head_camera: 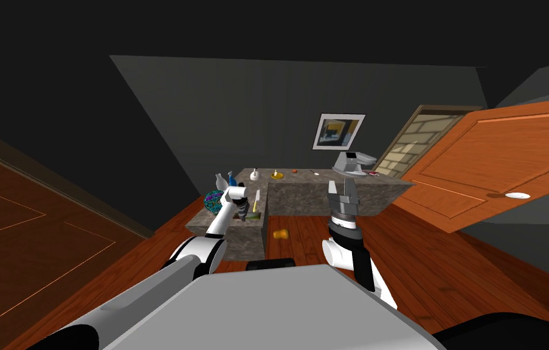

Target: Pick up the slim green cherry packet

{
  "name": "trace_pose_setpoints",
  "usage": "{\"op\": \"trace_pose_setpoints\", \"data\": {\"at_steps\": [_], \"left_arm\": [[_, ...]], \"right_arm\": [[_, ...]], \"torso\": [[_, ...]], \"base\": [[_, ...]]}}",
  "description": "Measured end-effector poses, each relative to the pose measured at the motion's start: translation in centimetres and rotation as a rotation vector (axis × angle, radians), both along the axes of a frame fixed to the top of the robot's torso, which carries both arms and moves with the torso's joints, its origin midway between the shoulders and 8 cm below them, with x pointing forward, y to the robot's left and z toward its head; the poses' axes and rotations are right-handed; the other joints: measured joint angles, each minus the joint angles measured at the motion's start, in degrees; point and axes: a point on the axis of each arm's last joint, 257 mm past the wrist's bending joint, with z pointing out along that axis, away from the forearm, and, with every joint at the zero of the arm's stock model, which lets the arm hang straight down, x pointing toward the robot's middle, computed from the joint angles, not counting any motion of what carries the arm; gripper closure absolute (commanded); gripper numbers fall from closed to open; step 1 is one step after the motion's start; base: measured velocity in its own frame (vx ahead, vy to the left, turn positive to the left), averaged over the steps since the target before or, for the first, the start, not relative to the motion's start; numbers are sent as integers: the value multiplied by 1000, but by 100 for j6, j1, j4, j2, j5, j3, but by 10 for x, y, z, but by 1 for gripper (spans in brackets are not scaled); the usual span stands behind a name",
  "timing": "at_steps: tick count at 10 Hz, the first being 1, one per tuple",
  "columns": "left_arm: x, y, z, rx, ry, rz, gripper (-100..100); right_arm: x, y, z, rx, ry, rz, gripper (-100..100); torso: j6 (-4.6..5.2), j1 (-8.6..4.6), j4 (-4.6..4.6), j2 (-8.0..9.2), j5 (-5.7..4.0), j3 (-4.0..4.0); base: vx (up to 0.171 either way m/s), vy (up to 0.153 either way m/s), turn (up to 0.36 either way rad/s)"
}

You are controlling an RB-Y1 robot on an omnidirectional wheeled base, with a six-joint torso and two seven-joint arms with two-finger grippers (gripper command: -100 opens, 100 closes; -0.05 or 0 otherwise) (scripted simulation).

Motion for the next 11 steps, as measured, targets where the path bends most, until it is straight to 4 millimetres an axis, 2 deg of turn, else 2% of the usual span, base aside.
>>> {"op": "trace_pose_setpoints", "data": {"at_steps": [2,3,4,7,8,11], "left_arm": [[-12,3,-3,3,54,0,-100],[-14,3,-3,4,60,-1,0],[-13,3,-3,4,59,-1,-100],[-15,4,-20,3,61,2,-100],[-15,4,-21,3,59,1,100],[-15,4,-20,3,59,1,100]], "right_arm": [[0,0,0,0,0,0,0],[0,0,0,0,0,0,0],[0,0,0,0,0,0,0],[0,0,0,0,0,0,0],[0,0,0,0,0,0,0],[0,0,0,0,0,0,0]], "torso": [[1,1,1,2,0,1],[0,2,2,8,1,5],[0,3,3,13,1,8],[0,3,4,16,1,9],[0,3,4,17,1,10],[3,6,-2,4,3,0]], "base": [[29,-2,-44],[0,0,0],[4,0,-13],[1,0,-4],[0,0,0],[0,0,0]]}}
